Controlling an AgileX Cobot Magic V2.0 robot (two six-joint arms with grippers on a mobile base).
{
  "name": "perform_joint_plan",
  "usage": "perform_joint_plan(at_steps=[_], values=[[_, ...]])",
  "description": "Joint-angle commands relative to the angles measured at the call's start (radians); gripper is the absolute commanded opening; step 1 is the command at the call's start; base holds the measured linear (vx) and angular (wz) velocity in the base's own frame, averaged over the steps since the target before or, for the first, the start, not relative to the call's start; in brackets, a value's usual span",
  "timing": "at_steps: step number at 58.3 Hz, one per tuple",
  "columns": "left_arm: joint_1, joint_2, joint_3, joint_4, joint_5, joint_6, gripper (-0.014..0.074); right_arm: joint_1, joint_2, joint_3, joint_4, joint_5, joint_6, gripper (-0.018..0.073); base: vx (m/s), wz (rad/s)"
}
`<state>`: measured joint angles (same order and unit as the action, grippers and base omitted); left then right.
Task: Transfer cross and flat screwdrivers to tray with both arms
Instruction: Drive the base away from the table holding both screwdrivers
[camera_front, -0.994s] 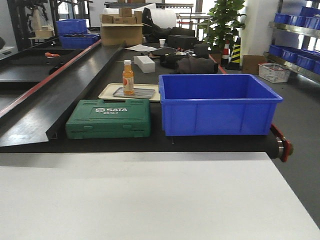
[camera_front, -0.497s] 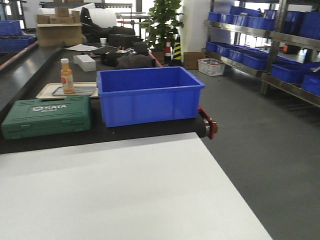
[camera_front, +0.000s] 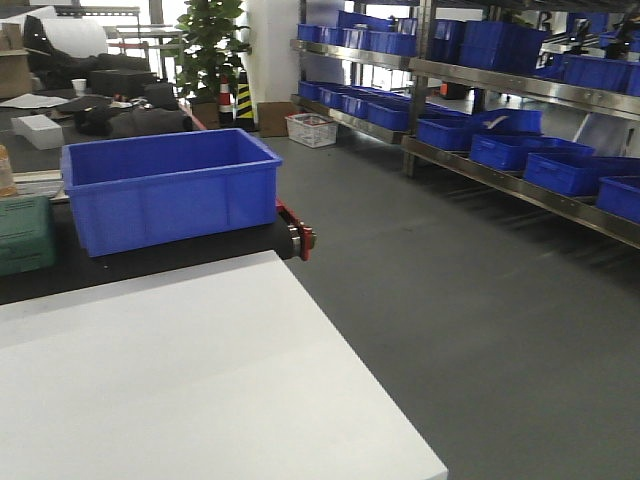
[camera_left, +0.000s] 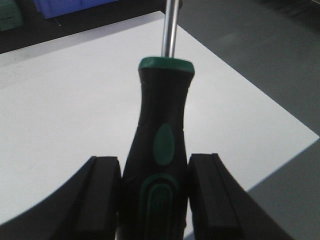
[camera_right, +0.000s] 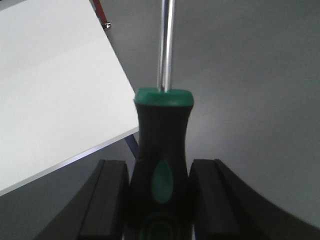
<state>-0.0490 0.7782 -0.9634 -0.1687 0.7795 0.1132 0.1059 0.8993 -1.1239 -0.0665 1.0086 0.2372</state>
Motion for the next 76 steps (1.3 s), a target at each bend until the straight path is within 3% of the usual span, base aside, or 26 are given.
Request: perform_joint_plan(at_steps=[1,36,76], values=[[-0.007,-0.008,-0.026,-0.018,-0.085,-0.008,0.0002,-0.001,-0.011,-0.029,-0.006,-0.079,-0.003,-0.0008,-0.09,-0.38],[-0.007,-0.008,-0.026,-0.018,-0.085,-0.008,0.0002,-0.001,-0.011,-0.029,-0.006,-0.079,-0.003,-0.0008,-0.06,-0.44],[-0.007,-0.008,-0.026,-0.018,-0.086,-0.008,0.0001,-0.001,-0.011,-0.029,-0.006,-0.076,-0.003,-0.0008,0.13,-0.72]])
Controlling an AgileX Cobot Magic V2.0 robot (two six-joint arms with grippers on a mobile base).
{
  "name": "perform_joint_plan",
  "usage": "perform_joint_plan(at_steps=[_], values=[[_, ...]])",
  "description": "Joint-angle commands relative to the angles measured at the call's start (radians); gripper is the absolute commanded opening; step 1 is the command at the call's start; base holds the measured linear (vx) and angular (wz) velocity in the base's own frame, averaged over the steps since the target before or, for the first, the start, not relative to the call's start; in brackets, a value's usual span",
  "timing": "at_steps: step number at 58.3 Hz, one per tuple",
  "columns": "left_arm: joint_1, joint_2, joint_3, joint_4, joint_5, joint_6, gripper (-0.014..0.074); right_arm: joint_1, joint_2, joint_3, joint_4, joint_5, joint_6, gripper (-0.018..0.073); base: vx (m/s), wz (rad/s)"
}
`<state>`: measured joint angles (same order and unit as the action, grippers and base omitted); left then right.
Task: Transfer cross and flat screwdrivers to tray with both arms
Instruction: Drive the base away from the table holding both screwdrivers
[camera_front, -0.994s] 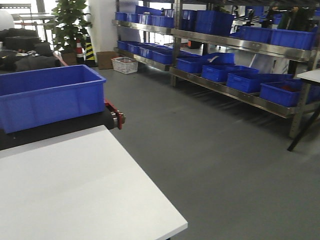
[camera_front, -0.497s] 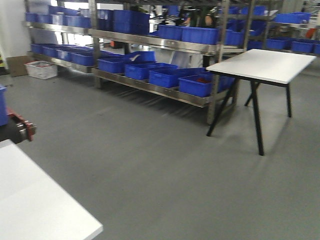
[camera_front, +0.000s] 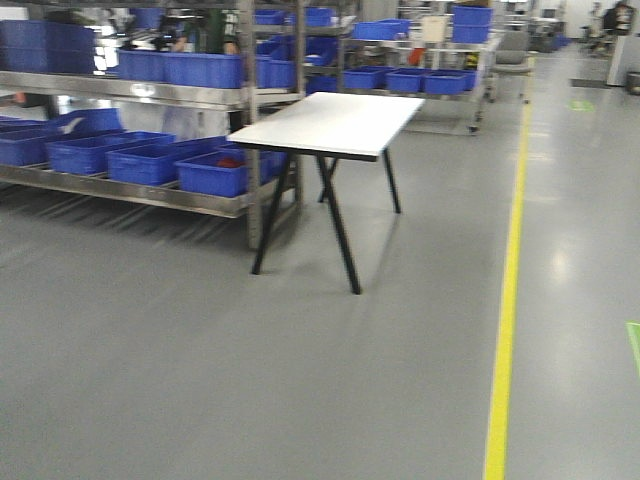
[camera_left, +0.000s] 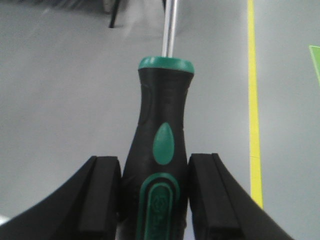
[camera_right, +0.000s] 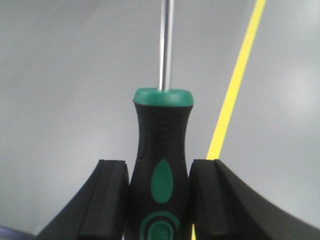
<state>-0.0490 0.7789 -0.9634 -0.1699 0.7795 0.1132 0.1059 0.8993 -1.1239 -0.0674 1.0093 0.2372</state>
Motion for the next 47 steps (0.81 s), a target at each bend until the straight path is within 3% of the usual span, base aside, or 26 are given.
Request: perform_joint_plan(at_steps=[1,22,47], values=[[-0.007,-0.009,-0.026,-0.016,-0.086,-0.008,0.0001,-0.001,-0.011,-0.029,-0.006,-0.077,-0.003,-0.0008,0.22,-0.51],[-0.007,-0.009,-0.026,-0.016,-0.086,-0.008,0.0001,-0.001,-0.011,-0.029,-0.006,-0.077,-0.003,-0.0008,0.26,-0.35],[-0.007,-0.009,-0.026,-0.016,-0.086,-0.008,0.0001,-0.001,-0.011,-0.029,-0.006,-0.077,-0.003,-0.0008,0.37,-0.11]])
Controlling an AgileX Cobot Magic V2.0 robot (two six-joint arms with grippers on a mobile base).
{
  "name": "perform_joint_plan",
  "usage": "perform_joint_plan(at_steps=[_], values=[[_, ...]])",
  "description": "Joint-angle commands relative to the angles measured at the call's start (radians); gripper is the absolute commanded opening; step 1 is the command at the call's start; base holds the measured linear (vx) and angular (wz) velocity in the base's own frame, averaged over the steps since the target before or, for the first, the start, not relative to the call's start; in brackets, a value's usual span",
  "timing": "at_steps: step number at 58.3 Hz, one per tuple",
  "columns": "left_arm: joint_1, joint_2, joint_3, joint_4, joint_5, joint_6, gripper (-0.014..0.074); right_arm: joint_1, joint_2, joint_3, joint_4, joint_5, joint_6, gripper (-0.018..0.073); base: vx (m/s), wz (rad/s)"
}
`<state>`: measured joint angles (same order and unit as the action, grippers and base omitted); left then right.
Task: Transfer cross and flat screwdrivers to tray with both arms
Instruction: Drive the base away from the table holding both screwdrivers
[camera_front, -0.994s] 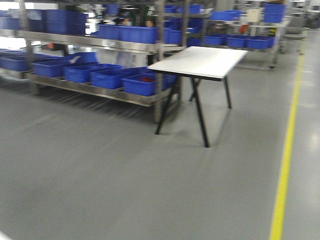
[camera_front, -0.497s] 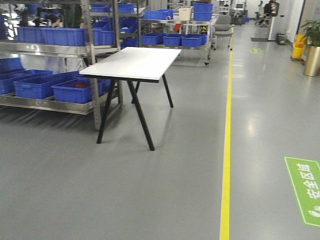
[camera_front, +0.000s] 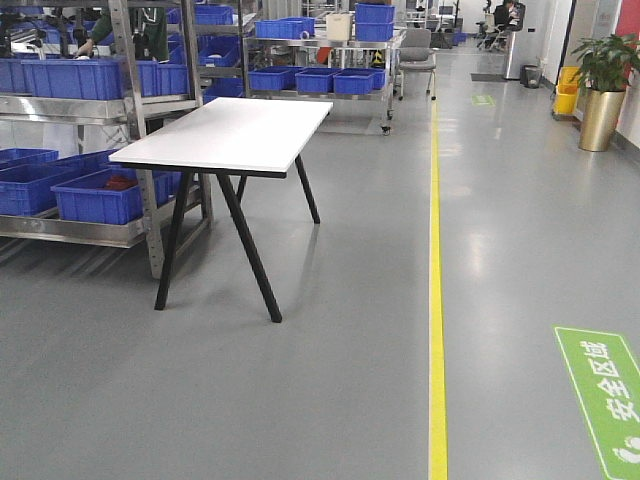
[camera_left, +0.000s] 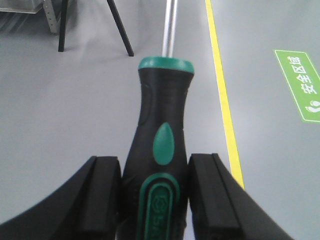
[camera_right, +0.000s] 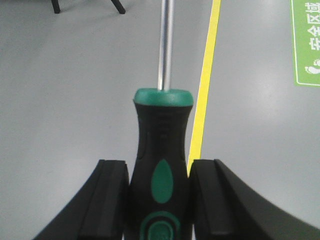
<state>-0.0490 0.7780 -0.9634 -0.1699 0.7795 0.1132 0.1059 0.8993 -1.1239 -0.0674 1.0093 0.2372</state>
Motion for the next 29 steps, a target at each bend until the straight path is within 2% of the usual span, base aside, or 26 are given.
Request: perform_joint_plan(at_steps=[1,17,29], values=[[-0.007,-0.008,-0.026,-0.016,-0.086,-0.008,0.0001,-0.001,-0.011,-0.029,-0.006,-0.077,-0.003,-0.0008,0.42,-0.04],[-0.007,-0.008,-0.026,-0.016,-0.086,-0.008,0.0001,-0.001,-0.011,-0.029,-0.006,-0.077,-0.003,-0.0008,0.45,0.0],[-0.007,-0.008,-0.026,-0.016,-0.087,-0.008,0.0001,-0.001,-0.011,-0.029,-0.004,-0.077,-0.003,-0.0008,0.48,0.14]])
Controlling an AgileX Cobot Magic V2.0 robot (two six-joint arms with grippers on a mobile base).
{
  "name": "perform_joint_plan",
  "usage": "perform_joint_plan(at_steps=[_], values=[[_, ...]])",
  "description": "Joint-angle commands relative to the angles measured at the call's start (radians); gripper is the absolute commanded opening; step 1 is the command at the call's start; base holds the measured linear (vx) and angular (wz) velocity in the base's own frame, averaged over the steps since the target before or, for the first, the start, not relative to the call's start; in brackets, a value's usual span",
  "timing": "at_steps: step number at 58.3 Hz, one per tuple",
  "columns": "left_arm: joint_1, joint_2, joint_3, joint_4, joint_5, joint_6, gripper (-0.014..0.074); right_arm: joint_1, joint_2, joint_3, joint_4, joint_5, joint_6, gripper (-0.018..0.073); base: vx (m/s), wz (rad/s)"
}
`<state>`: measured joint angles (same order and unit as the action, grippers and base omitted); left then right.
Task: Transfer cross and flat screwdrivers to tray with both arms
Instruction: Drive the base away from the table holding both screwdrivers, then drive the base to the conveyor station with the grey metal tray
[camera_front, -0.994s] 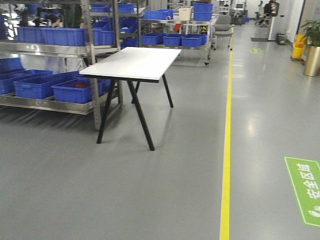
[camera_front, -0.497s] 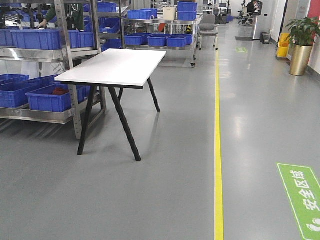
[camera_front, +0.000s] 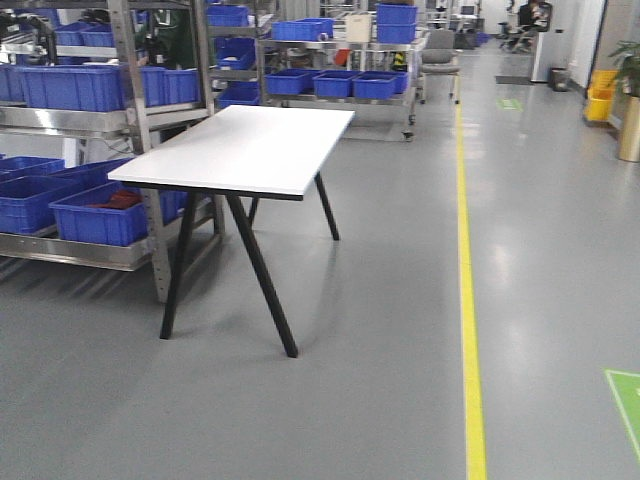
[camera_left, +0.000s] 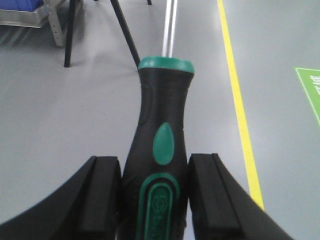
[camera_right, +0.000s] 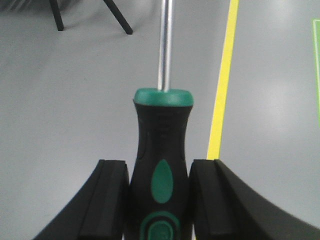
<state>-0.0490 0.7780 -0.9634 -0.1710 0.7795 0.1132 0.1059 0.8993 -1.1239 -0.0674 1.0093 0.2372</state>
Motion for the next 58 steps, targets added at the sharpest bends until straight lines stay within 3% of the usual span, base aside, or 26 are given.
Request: perform_joint_plan(at_steps=[1,19,58], values=[[-0.007,-0.008,-0.026,-0.015,-0.087,-0.008,0.0001,-0.001,-0.011,-0.029,-0.006,-0.077,-0.003,-0.0008,0.48,0.26],[-0.007,-0.008,-0.026,-0.015,-0.086,-0.008,0.0001,-0.001,-0.011,-0.029,-0.006,-0.075,-0.003,-0.0008,0.49,0.49],[-0.007,-0.008,-0.026,-0.015,-0.086,-0.008,0.0001,-0.001,-0.011,-0.029,-0.009,-0.072,-0.003,-0.0008,0.5,0.75]])
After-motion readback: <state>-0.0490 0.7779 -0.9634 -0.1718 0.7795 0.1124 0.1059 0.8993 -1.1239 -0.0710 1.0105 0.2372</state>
